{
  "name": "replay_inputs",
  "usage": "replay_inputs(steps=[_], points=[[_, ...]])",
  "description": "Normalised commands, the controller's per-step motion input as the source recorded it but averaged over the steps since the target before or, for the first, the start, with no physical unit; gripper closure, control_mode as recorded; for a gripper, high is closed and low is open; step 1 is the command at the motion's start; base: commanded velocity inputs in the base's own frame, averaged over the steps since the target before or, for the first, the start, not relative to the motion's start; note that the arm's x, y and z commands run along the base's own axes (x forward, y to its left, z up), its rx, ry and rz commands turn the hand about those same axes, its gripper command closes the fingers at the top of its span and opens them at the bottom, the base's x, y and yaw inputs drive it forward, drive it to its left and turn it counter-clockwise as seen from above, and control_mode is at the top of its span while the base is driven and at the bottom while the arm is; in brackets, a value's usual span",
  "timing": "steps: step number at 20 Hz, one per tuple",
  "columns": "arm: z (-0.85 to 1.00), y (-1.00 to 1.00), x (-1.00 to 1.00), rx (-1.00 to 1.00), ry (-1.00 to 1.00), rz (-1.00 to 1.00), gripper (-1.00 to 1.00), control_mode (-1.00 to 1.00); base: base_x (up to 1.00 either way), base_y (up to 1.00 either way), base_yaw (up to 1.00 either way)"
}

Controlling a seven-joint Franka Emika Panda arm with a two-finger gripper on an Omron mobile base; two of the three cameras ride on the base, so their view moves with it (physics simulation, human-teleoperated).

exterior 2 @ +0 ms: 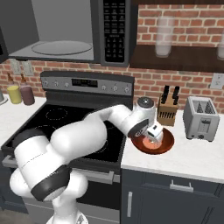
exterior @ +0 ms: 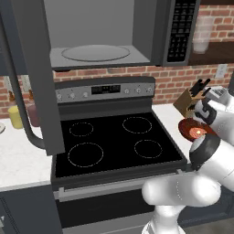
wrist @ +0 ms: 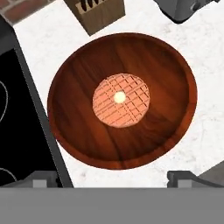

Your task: Open the microwave, place the bowl with waffle inside the microwave, then close the microwave door and turn it on.

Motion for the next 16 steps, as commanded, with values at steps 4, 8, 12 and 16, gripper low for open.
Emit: replay_inputs(steps=[4,8,12,16], points=[[-0.68,-0.89,0.10,0.30,0.25,-0.44,-1.00,-1.00,0.00,0.00,0.00],[-0.79,-0.63,0.27,0.47,0.01,-0.19,-1.00,-1.00,0.00,0.00,0.00],[-0.72,-0.47,0.38,0.40,0.00,-0.09,-1.00,-1.00,0.00,0.00,0.00],[-0.46,-0.23,0.45,0.21,-0.04,-0.04,-1.00,-1.00,0.00,0.00,0.00]])
